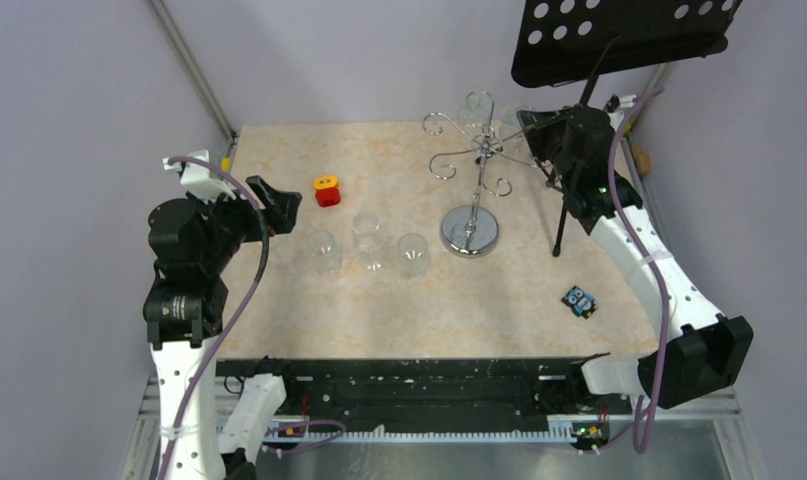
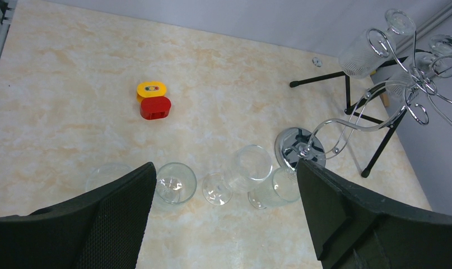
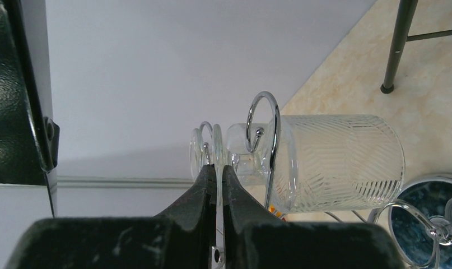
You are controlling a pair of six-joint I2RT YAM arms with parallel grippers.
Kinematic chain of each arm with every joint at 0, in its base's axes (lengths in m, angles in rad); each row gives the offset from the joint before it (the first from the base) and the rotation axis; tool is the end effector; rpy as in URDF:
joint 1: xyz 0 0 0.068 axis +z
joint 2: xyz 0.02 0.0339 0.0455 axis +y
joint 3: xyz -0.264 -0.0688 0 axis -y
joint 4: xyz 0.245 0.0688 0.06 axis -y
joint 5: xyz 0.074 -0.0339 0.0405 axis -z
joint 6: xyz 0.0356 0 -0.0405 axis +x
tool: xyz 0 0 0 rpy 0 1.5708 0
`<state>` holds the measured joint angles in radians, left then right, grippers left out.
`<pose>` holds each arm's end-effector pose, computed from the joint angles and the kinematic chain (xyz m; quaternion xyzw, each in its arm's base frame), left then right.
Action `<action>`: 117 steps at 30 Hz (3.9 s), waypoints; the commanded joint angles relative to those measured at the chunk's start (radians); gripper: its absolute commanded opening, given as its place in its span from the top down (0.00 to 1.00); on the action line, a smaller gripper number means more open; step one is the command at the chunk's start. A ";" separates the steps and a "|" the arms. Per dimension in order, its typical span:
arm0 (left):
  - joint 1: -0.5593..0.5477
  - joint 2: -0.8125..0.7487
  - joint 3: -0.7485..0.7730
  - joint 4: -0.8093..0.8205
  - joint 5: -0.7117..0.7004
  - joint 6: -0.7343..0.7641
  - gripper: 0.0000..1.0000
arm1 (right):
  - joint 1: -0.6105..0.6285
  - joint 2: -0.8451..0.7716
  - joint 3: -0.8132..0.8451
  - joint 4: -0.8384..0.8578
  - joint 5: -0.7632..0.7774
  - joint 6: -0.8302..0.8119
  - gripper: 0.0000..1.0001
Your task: Take the wine glass off the wine glass rack
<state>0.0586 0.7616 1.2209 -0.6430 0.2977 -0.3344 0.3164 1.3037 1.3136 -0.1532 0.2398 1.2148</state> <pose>0.1286 -0.0029 0.4383 -0.0555 0.7644 -0.1999 0.6105 0.2898 0.0860 0.4151 0.3964 0.6420 0.3852 0.5313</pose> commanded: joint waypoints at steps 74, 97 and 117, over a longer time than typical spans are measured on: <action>0.002 -0.029 -0.002 0.059 0.124 -0.023 0.01 | 0.003 -0.490 -0.269 0.105 0.250 -0.141 1.00; -0.325 -0.115 -0.327 0.751 0.509 -0.588 0.02 | 0.006 -0.901 -0.406 -0.240 -0.441 -0.264 1.00; -1.023 0.292 -0.286 0.877 -0.078 -0.551 0.29 | 0.006 -0.929 -0.711 0.301 -0.860 -0.129 1.00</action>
<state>-0.9382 1.0065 0.8474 0.1616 0.3275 -0.9062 0.3180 0.3759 0.5880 -0.0311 -0.5499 1.0534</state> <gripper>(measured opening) 0.778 0.023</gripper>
